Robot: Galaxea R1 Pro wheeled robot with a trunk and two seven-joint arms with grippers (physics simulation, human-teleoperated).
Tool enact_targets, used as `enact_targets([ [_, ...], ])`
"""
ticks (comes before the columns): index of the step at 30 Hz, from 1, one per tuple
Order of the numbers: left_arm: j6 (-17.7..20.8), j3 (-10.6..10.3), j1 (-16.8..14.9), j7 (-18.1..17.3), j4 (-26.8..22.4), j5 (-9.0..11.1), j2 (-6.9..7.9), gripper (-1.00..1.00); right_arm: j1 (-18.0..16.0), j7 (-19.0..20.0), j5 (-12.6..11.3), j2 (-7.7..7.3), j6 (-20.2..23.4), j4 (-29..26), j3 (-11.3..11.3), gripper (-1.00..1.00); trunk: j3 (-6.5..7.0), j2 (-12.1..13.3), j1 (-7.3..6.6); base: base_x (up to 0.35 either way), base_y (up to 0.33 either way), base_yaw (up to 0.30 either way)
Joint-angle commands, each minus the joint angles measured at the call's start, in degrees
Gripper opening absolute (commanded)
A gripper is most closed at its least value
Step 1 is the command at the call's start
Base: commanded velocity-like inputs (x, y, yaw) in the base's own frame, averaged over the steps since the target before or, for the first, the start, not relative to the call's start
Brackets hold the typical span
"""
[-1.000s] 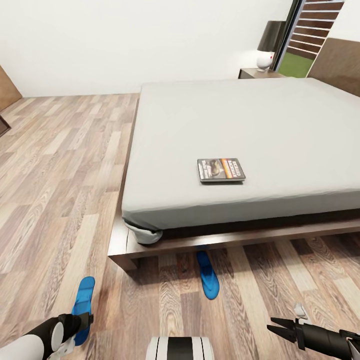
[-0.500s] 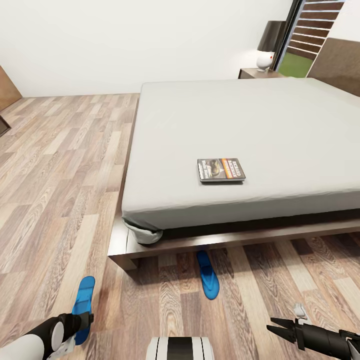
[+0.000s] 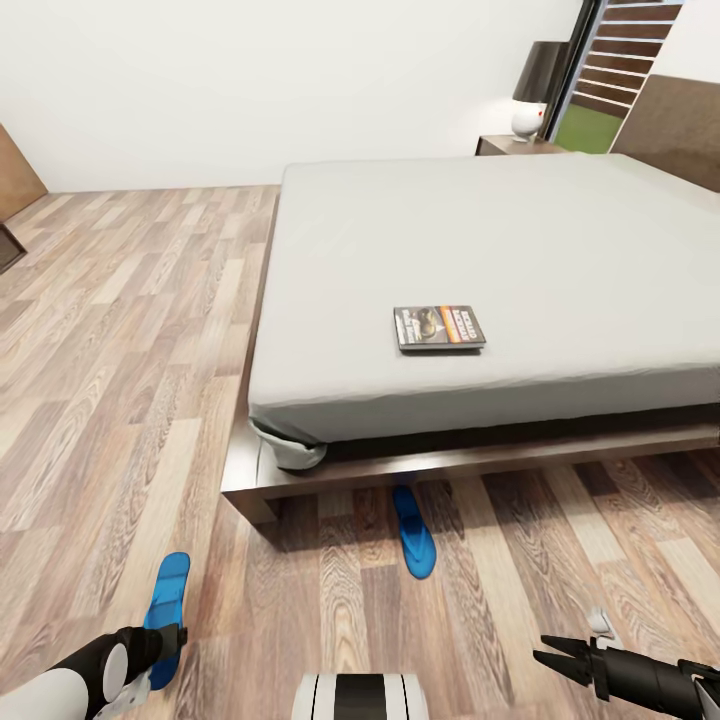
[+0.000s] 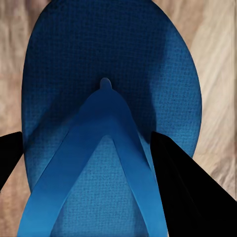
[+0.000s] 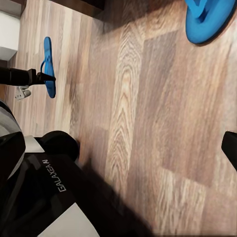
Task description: In the bedroom, move the book from the bed onto either nightstand, and place the two sandals side by side next to the bed.
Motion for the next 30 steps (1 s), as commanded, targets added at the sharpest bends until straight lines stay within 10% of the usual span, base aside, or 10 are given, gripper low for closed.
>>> enact_targets([
  [1,-0.4,0.1,0.0,-0.2,-0.2,-0.4,0.02,-1.00,0.0,0.2,-0.1,0.00,0.6,0.0,-0.1,1.00,-0.04,0.0,-0.02,-0.092,0.000,0.000],
  [30,1.7,-0.2,0.0,0.0,-0.1,-0.4,0.02,-1.00,0.0,0.0,-0.1,0.06,0.4,0.0,0.0,1.00,-0.04,0.0,-0.02,-0.034,-0.113,0.000],
])
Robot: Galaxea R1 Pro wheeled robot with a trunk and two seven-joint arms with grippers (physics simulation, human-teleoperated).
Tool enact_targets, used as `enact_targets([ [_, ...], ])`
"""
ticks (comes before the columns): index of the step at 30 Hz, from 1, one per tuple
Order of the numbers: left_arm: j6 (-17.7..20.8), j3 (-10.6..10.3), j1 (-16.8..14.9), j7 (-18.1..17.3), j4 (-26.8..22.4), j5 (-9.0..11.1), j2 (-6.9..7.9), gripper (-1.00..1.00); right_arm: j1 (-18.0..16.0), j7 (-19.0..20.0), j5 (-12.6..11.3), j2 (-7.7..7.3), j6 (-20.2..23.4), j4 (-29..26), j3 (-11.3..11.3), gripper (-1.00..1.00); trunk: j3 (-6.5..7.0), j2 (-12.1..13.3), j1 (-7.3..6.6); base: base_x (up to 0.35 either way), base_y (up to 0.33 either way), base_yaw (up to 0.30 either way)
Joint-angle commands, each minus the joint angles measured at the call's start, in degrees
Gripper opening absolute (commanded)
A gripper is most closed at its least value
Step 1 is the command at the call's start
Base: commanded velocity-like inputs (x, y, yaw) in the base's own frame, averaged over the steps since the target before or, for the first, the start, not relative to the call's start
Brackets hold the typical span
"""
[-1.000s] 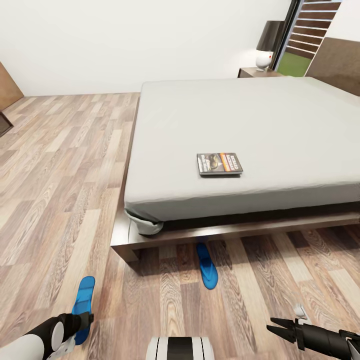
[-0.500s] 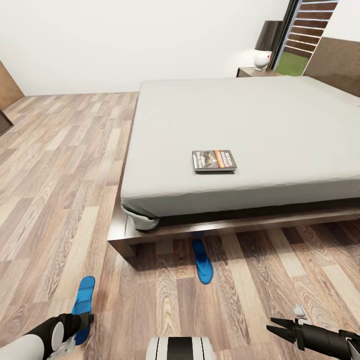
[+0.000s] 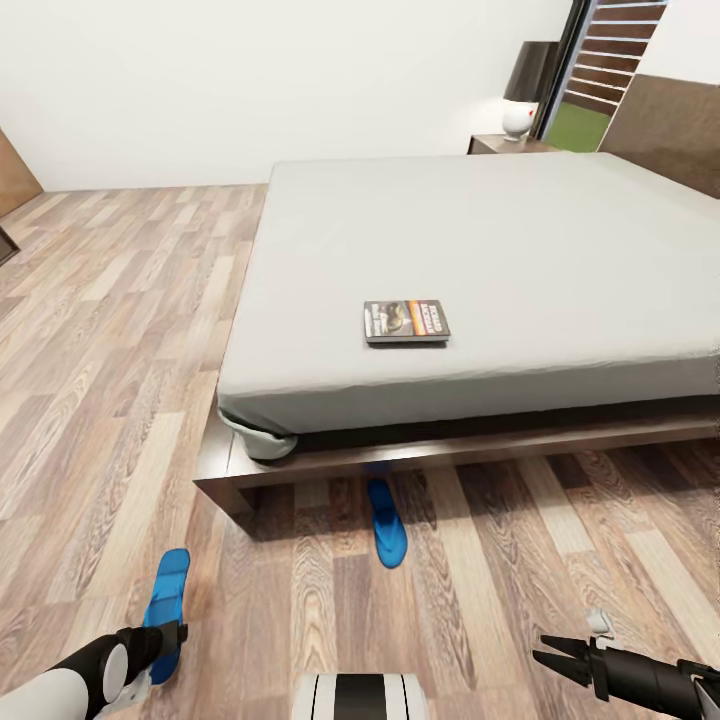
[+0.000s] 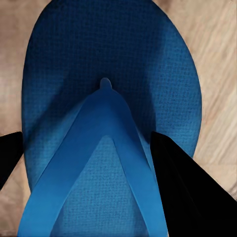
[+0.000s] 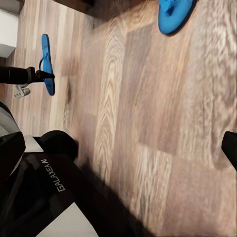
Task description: In the bedroom, move the book from the bed onto either nightstand, and place the two sandals side by side next to the bed.
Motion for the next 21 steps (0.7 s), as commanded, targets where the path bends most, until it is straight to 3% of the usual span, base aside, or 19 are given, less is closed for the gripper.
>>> enact_targets([
  [1,-0.3,0.1,0.0,-0.2,-0.1,-0.4,0.03,-1.00,0.0,0.2,-0.1,-0.01,0.6,0.0,-0.1,1.00,-0.04,0.0,-0.01,0.000,-0.222,0.000],
  [21,0.0,0.1,0.0,0.2,-0.2,-0.4,0.03,-1.00,0.0,0.2,0.0,0.05,0.6,0.0,0.0,1.00,-0.04,0.0,-0.01,0.000,-0.273,0.000],
])
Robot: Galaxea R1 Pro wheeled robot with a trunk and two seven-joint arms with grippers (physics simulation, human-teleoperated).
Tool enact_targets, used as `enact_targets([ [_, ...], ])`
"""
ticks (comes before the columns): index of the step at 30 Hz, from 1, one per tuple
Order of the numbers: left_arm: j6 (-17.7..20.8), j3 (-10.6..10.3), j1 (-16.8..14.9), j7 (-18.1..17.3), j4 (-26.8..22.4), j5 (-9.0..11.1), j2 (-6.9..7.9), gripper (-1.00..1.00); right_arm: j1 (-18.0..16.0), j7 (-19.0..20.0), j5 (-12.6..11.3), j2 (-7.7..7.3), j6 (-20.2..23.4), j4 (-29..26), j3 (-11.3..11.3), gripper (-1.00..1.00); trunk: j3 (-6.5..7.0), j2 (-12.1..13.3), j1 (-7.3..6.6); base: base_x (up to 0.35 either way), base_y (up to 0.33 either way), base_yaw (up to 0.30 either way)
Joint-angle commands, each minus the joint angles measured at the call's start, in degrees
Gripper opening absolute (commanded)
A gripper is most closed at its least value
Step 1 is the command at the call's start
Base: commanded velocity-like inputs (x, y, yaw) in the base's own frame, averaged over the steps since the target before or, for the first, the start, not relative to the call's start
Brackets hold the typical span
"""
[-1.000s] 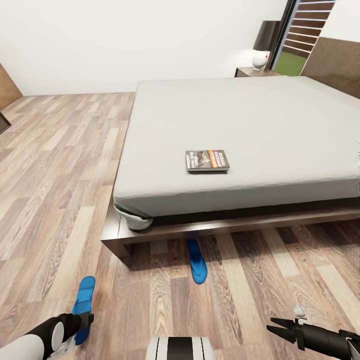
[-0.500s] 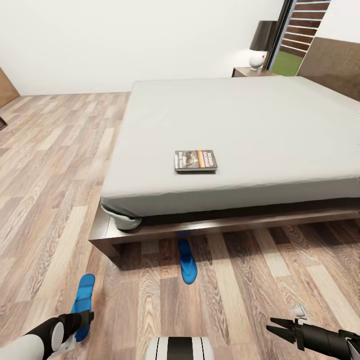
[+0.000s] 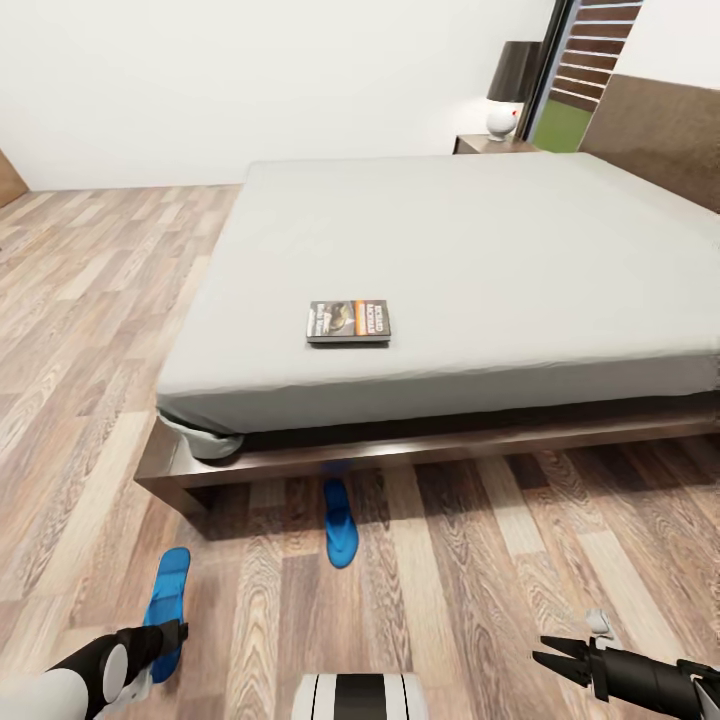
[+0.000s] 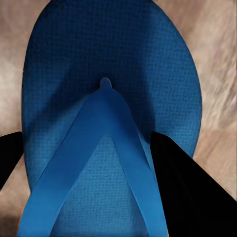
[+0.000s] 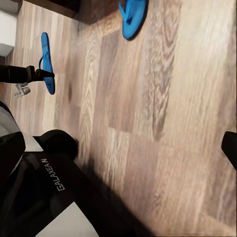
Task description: In the bedroom, move the book from the bed onto either nightstand, and place the two sandals side by side next to the bed.
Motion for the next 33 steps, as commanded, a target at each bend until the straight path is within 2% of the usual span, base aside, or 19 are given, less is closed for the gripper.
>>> enact_targets([
  [1,-0.4,0.1,0.0,-0.2,-0.2,-0.4,0.05,-1.00,0.0,0.1,-0.1,0.01,0.6,0.0,-0.1,1.00,-0.04,0.0,-0.01,0.000,-0.281,0.000],
  [13,-0.4,0.1,0.0,-0.2,-0.2,-0.4,0.06,-1.00,0.0,-1.7,0.0,0.02,0.6,0.0,0.1,1.00,-0.04,0.0,-0.01,0.000,-0.271,0.000],
  [33,-0.4,0.0,0.0,-0.5,-0.3,-0.4,0.09,-1.00,0.0,-1.8,0.0,0.03,0.5,0.0,0.1,1.00,-0.04,0.0,-0.01,0.000,-0.115,0.000],
])
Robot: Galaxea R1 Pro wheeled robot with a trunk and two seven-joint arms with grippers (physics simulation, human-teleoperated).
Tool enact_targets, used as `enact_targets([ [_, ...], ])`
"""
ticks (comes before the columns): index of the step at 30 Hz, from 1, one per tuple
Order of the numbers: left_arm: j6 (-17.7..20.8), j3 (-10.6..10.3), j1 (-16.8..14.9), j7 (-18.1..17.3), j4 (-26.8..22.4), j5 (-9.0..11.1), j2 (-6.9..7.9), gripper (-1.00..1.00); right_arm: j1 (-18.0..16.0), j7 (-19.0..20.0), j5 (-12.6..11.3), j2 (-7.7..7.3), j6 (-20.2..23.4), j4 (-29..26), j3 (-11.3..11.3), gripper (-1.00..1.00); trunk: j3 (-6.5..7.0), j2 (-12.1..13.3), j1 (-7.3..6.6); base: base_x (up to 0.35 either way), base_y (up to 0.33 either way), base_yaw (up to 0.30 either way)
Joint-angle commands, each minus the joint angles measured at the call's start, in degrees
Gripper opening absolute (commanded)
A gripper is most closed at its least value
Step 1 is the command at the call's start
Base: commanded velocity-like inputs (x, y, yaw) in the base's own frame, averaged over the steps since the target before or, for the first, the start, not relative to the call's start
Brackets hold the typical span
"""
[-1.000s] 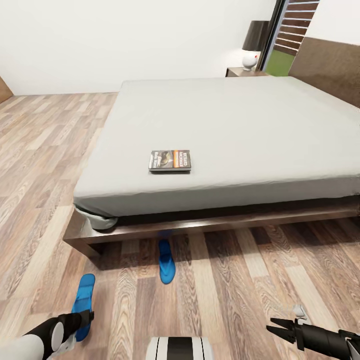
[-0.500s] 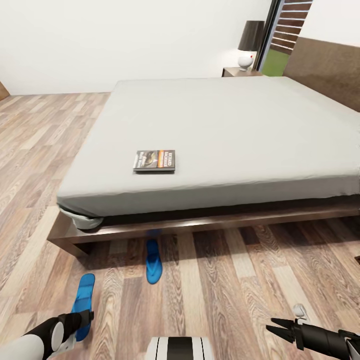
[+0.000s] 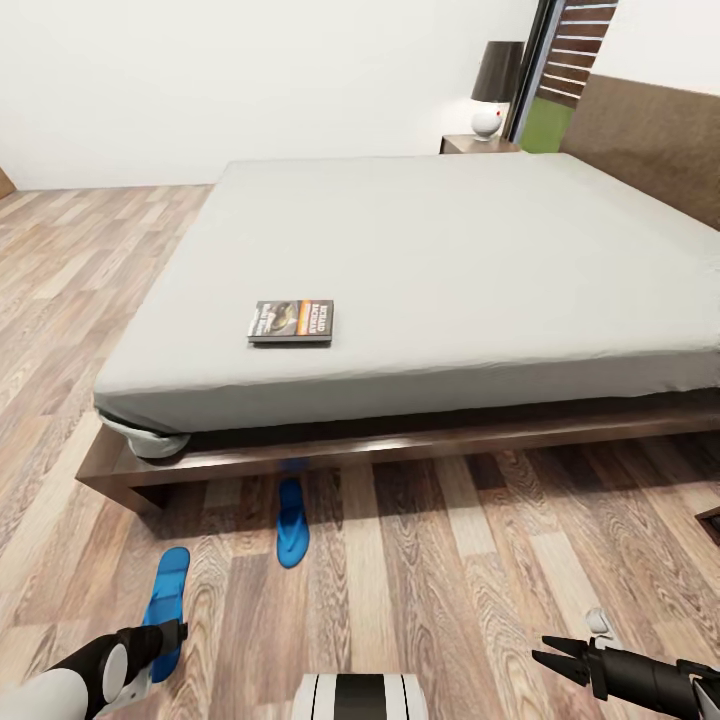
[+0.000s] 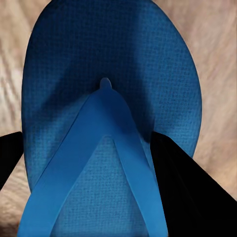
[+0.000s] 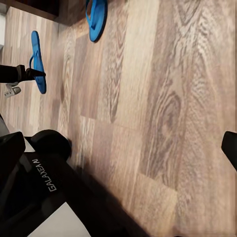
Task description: In the bedroom, move the book from the bed onto either nightstand, and place the two sandals side by side next to the bed.
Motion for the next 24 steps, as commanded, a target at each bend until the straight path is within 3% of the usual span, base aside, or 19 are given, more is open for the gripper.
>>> enact_targets([
  [1,-0.4,0.1,0.0,-0.2,-0.2,-0.4,0.01,-1.00,0.0,0.2,-0.1,0.00,0.5,0.0,-0.1,1.00,-0.04,0.0,-0.01,0.005,-0.024,0.000],
  [24,-0.4,-0.1,0.0,-0.2,-0.3,-0.4,0.04,-1.00,0.0,0.2,-0.1,0.03,0.5,0.0,-0.1,1.00,-0.04,0.0,-0.01,0.122,-0.082,0.000],
])
